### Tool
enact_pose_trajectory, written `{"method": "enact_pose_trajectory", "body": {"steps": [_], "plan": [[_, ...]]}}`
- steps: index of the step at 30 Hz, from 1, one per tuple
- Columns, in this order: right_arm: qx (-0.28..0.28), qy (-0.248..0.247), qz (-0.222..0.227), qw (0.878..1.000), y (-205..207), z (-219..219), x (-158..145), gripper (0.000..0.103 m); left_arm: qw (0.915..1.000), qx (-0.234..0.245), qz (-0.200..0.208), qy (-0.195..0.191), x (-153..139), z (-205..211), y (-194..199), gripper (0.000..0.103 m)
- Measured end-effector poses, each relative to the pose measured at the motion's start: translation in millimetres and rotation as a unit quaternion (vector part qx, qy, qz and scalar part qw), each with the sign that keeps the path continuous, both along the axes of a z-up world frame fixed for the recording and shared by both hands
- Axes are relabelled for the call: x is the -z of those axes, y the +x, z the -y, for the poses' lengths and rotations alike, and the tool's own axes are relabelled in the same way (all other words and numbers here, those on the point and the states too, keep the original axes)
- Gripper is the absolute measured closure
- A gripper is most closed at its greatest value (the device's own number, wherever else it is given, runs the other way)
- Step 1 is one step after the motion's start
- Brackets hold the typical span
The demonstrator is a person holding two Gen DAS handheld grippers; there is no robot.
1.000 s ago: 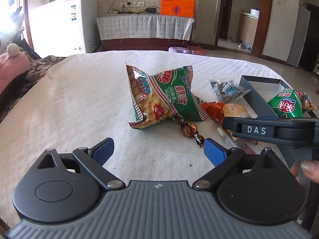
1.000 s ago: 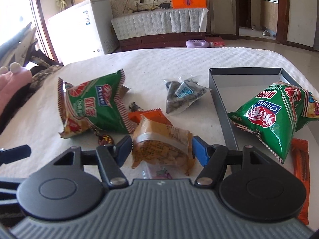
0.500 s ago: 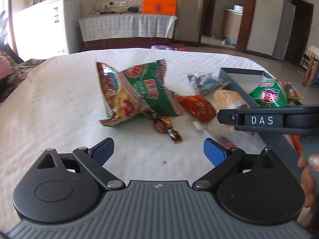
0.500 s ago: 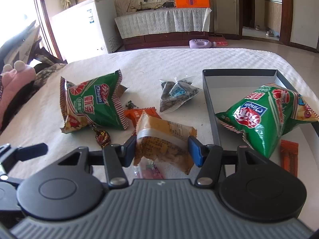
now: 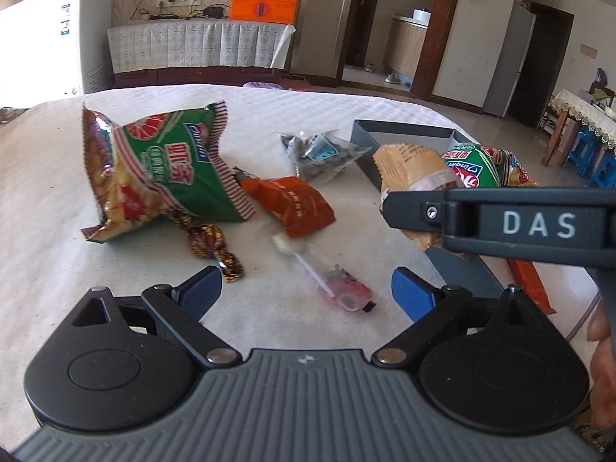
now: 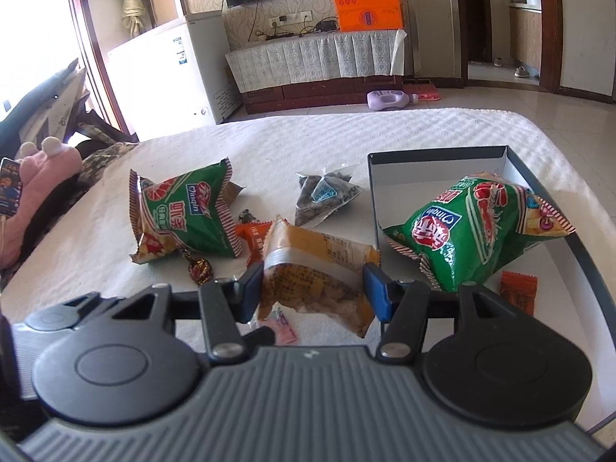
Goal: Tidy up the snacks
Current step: 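Grasp the pink lollipop with the left tool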
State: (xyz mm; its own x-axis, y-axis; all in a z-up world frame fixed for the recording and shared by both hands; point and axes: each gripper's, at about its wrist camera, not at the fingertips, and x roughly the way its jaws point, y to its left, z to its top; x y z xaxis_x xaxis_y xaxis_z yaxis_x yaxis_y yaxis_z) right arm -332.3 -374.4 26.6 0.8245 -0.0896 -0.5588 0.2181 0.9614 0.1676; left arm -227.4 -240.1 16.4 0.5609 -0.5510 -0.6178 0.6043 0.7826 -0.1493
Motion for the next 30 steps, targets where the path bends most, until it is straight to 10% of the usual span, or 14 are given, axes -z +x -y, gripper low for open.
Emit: {"method": "enact_pose_trajectory", "body": {"steps": [10,20,30], "plan": [[0.011,0.007,0.006,1.0,-8.1,14.0,-1.7,0.045,0.9999,-0.006,-0.012,-0.002,13.9,18.6,14.5,0.016],[0.012,0.006,0.006,1.0,-6.5,11.8,-0.2,0.045,0.9994,-0.019,-0.014,-0.025,12.3,1.8,21.5,0.087],[0.009,0.003,0.006,1.0,-7.7,9.7,0.4,0.045,0.9996,-0.023,-0.006,-0.017,1.7,-26.5,14.3,0.095]]}}
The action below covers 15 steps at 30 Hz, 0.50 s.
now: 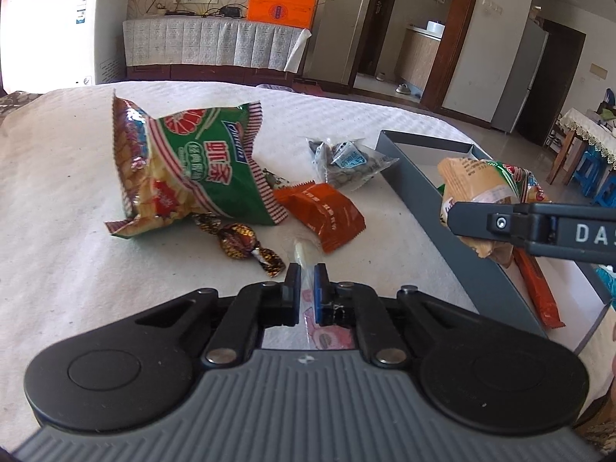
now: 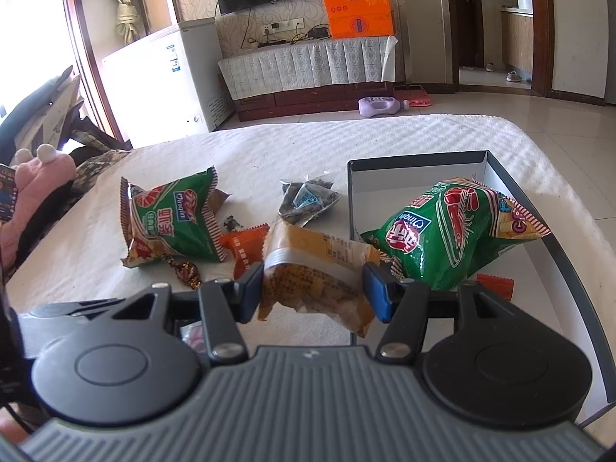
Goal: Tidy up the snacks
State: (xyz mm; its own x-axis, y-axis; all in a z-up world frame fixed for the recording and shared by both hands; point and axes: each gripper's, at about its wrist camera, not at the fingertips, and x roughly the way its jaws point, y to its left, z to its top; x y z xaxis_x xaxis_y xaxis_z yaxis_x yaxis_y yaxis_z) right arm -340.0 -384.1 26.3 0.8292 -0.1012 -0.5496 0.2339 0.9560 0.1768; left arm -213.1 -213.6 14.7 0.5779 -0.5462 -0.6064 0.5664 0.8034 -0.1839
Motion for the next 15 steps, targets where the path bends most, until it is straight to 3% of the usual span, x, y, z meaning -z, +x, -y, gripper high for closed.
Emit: {"method": "enact_pose_trajectory", "body": {"steps": [10,15], "plan": [[-0.038,-0.021,-0.032,0.999,10.2,-19.7,9.0,0.045,0.9986,0.004,0.022,0.047,6.7,7.1,-7.2,0.093],[-0.034,-0.019,-0.046,0.998,11.9,-17.2,13.4,0.045,0.9965,0.012,0.042,0.071,9.7,15.8,-12.7,0.083]]}}
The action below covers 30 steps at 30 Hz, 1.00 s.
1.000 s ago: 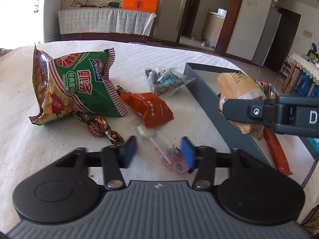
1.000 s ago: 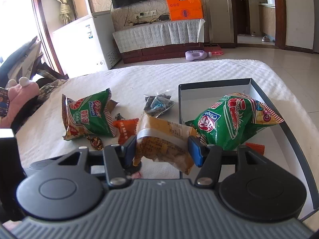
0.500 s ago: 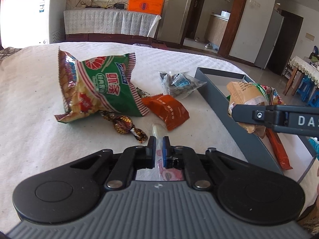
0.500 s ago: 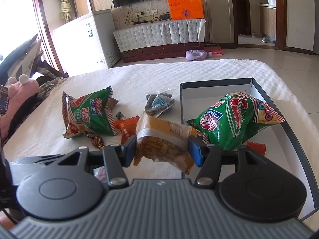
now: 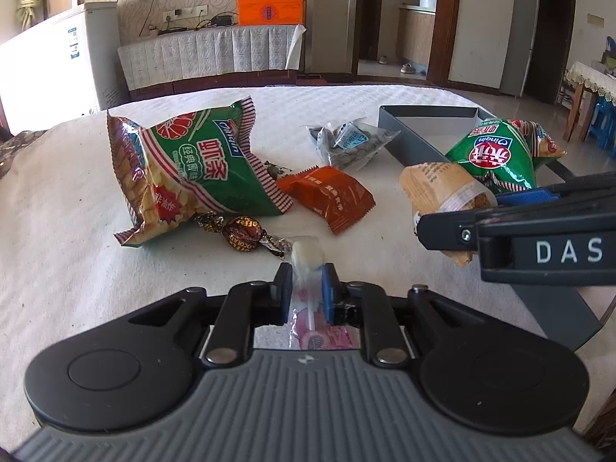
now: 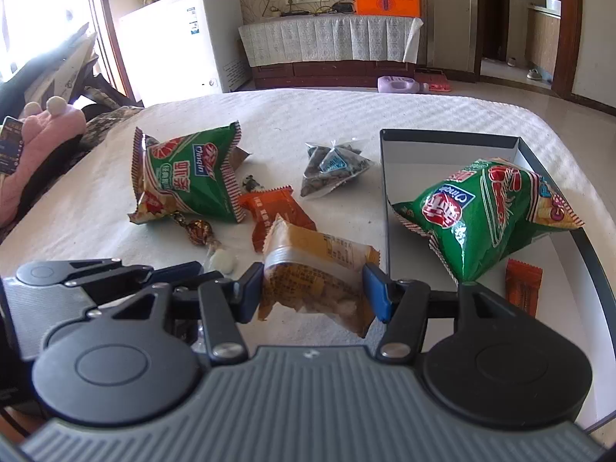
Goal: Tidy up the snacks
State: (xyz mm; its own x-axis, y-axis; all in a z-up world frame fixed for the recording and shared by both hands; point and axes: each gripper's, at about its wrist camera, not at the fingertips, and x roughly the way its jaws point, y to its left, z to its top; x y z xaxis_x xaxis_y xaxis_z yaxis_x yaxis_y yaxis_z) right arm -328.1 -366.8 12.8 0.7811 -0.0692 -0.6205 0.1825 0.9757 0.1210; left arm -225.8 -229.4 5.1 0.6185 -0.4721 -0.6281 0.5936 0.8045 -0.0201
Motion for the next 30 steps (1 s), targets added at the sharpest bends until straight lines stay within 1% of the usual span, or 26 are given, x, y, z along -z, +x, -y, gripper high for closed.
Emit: {"method": "enact_pose_trajectory", "body": {"steps": [2,6,10,14,17,21,30], "plan": [[0.004,0.005,0.0,1.0,-0.7,1.5,0.1,0.045,1.0,0.002,0.001,0.003,0.3,0.8,0.0,0.083],[0.001,0.002,0.0,1.0,-0.9,-0.7,-0.3,0.045,0.9996,0.009,0.017,0.021,1.8,6.8,-2.5,0.083],[-0.002,0.002,0.001,1.0,-1.8,-2.8,-1.7,0.045,0.9995,0.01,0.018,0.025,-0.8,5.2,-4.7,0.089],[-0.002,0.003,0.007,1.0,-3.8,-2.5,-4.2,0.045,0.9997,0.011,0.014,0.014,-6.5,-1.7,-6.7,0.092],[-0.003,0.004,0.013,1.0,-5.7,-3.5,-6.4,0.045,0.9998,0.011,0.017,0.005,-12.6,-8.1,-8.4,0.093],[-0.008,0.004,0.019,1.0,-10.2,-5.4,-9.1,0.045,0.9998,0.01,0.009,-0.015,-19.5,-19.0,-9.0,0.093],[-0.009,0.002,0.028,1.0,-17.7,-8.0,-14.4,0.045,0.9993,0.005,0.014,-0.034,-32.2,-38.5,-12.1,0.093]]}}
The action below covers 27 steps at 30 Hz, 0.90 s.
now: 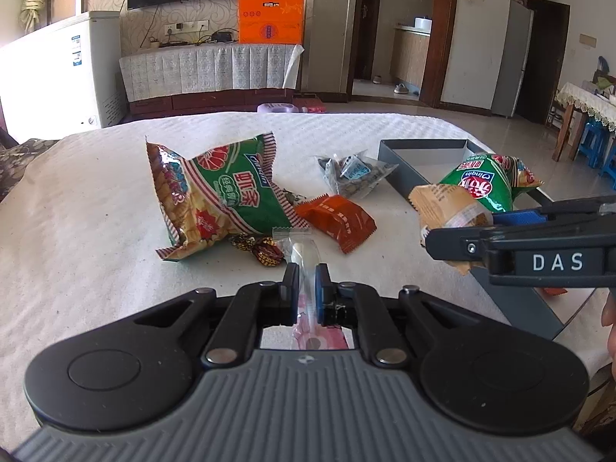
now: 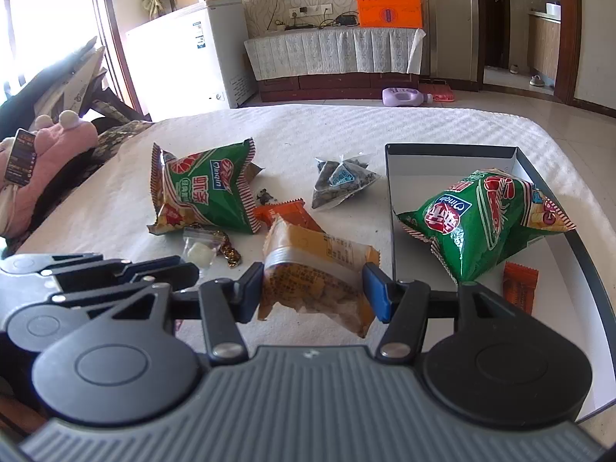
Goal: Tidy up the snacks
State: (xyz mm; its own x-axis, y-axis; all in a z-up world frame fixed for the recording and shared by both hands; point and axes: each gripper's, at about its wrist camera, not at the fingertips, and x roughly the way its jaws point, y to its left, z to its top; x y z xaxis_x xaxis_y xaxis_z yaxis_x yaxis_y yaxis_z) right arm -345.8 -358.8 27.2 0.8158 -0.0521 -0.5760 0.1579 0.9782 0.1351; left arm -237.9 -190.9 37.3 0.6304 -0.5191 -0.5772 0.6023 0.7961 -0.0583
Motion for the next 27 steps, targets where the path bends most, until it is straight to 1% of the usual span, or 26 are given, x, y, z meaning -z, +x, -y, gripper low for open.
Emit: {"method": "enact_pose_trajectory", "body": {"steps": [7,12,17,27], "plan": [[0.0,-0.006,0.015,1.0,-8.4,-1.2,-5.5,0.045,1.0,-0.004,0.007,-0.002,-5.8,-4.8,-4.3,0.093],[0.003,-0.01,0.024,1.0,-15.7,-0.1,-8.8,0.045,0.9998,0.008,0.021,0.0,-11.1,2.9,-13.4,0.093],[0.005,-0.016,0.028,0.999,-22.1,2.7,-11.8,0.045,0.9998,0.013,0.016,-0.002,-12.3,9.9,-15.2,0.093],[0.031,-0.008,0.037,0.999,-37.0,21.7,-15.5,0.045,0.9992,0.033,0.016,-0.014,-16.6,28.0,-25.2,0.093]]}}
